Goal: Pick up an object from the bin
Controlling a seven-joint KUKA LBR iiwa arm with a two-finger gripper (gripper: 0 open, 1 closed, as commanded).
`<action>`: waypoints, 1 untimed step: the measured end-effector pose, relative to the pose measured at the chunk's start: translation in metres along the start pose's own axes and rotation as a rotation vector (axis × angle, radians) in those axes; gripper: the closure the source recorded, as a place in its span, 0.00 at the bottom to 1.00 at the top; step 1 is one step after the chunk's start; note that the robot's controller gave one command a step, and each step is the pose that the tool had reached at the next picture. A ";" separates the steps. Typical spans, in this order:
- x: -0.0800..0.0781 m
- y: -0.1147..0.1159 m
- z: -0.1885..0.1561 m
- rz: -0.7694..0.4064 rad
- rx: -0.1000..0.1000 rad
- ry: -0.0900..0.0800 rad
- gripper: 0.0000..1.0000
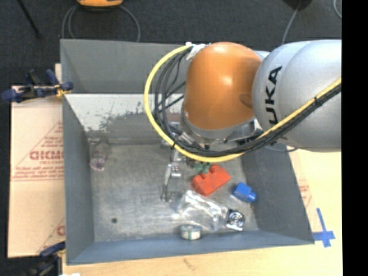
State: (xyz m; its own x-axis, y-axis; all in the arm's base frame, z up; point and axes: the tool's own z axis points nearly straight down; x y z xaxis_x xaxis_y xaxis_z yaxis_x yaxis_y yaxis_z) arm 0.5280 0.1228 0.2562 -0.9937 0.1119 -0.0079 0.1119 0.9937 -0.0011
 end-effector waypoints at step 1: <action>0.012 -0.075 0.118 -0.070 0.002 0.014 0.00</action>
Offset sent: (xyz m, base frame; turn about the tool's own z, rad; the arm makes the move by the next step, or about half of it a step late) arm -0.0180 -0.0691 -0.1139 -0.0750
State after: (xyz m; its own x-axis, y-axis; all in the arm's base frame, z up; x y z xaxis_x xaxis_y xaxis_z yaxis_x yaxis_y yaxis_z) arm 0.5087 0.0492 0.1381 -0.9991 0.0419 0.0061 0.0419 0.9991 -0.0036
